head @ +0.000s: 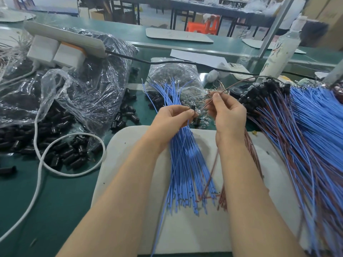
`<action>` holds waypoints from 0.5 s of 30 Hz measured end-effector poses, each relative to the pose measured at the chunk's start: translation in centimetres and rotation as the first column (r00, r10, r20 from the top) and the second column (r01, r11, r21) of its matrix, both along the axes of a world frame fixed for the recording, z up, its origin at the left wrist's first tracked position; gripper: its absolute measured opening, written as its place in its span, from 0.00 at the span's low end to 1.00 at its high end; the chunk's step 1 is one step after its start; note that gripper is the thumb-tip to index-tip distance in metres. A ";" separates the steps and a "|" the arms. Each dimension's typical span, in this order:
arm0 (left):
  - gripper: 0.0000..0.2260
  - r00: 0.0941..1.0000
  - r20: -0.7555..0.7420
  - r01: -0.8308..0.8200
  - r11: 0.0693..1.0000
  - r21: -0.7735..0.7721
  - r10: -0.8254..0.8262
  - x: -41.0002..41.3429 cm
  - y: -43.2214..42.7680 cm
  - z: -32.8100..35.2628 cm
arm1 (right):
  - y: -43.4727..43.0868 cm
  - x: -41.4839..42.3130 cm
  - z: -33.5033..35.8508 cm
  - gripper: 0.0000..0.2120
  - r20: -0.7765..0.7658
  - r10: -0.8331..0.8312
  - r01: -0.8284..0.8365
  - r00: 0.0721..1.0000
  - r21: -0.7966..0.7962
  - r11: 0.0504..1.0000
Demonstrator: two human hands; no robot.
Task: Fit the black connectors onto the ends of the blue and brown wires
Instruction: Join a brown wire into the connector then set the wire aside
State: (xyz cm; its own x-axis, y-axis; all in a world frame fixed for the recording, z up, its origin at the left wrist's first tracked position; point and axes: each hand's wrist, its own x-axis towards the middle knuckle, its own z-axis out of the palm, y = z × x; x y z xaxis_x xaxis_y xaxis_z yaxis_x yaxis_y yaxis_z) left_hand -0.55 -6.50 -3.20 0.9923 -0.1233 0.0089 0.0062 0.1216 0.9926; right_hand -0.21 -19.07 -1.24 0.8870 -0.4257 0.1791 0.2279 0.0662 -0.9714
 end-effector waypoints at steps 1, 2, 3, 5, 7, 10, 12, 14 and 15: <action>0.03 0.999 0.047 -0.028 0.996 0.084 0.024 0.0 0.0 -0.1 | 0.0 0.0 0.1 0.10 0.009 -0.011 0.011 1.000 0.004 1.000; 0.03 0.995 0.093 -0.044 0.989 0.138 0.031 -0.1 0.0 -0.2 | 0.0 -0.1 0.1 0.10 0.020 -0.015 0.014 1.000 0.012 1.000; 0.03 0.992 0.125 -0.051 0.984 0.170 0.030 -0.1 0.1 -0.2 | 0.1 -0.1 0.2 0.10 0.032 -0.013 0.012 0.999 0.023 1.000; 0.02 0.986 0.165 -0.060 0.971 0.231 0.022 0.0 0.0 -0.3 | 0.1 -0.2 0.3 0.09 0.047 -0.004 0.003 0.999 0.030 1.000; 0.03 0.976 0.217 -0.080 0.952 0.295 0.015 0.0 -0.3 -0.3 | 0.2 -0.2 0.2 0.09 0.051 0.004 -0.005 0.999 0.015 1.000; 0.05 0.960 0.280 -0.115 0.929 0.352 0.012 0.0 -0.4 -0.4 | 0.2 -0.2 0.2 0.09 0.057 -0.001 0.003 0.998 -0.033 0.999; 0.07 0.955 0.297 -0.123 0.922 0.368 0.009 -0.1 -0.4 -0.4 | 0.2 -0.1 0.1 0.09 0.055 0.002 0.002 0.998 -0.072 0.997; 0.09 0.951 0.310 -0.128 0.921 0.367 0.008 0.0 -0.3 -0.4 | 0.2 -0.1 0.0 0.08 0.054 0.005 0.001 0.999 -0.117 0.993; 0.09 0.948 0.317 -0.132 0.921 0.367 0.009 0.0 -0.3 -0.5 | 0.3 -0.1 -0.1 0.08 0.056 0.003 0.005 0.998 -0.143 0.990</action>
